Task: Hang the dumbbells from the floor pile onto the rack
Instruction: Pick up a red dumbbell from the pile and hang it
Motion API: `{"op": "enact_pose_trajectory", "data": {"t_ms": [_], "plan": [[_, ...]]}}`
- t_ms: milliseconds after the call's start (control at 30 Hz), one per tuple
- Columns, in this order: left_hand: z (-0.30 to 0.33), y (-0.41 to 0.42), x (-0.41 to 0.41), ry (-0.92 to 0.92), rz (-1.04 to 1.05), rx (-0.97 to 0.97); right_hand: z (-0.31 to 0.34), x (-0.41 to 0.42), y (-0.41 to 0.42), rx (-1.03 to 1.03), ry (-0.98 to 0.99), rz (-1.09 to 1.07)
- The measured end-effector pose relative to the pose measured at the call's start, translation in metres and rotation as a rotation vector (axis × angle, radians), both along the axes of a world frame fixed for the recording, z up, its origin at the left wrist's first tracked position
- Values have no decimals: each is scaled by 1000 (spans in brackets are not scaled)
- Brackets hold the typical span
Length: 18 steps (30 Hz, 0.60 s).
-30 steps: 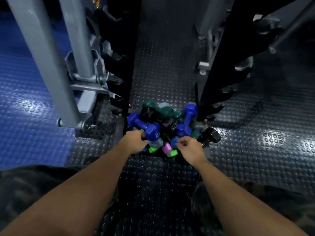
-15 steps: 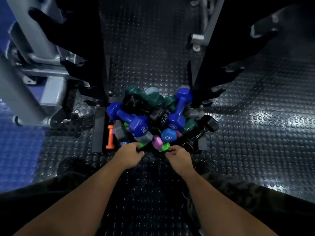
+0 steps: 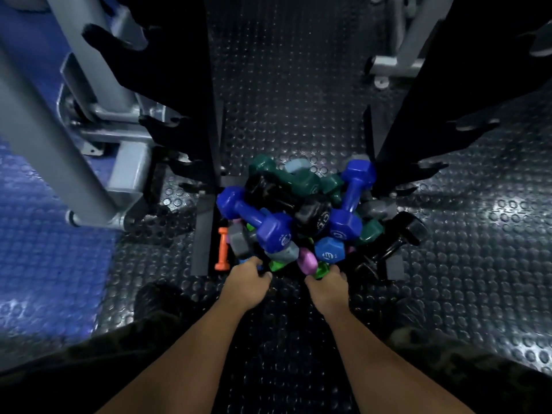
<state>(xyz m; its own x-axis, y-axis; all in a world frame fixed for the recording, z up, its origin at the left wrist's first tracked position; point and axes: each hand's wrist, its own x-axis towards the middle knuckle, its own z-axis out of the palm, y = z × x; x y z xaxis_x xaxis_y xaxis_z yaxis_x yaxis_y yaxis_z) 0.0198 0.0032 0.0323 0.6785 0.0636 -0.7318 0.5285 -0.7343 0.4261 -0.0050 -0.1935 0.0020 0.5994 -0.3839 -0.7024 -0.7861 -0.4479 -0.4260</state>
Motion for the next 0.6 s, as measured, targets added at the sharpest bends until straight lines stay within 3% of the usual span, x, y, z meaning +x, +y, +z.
{"op": "enact_pose_trajectory", "data": {"t_ms": [200, 467, 600], "plan": [[9, 12, 9, -57, 179, 47, 9, 8, 30, 100, -20, -262], [11, 39, 19, -107, 491, 55, 4, 3, 33, 111, -37, -200], [1, 50, 37, -42, 442, -218, 2, -1, 37, 226, -10, -217]]}}
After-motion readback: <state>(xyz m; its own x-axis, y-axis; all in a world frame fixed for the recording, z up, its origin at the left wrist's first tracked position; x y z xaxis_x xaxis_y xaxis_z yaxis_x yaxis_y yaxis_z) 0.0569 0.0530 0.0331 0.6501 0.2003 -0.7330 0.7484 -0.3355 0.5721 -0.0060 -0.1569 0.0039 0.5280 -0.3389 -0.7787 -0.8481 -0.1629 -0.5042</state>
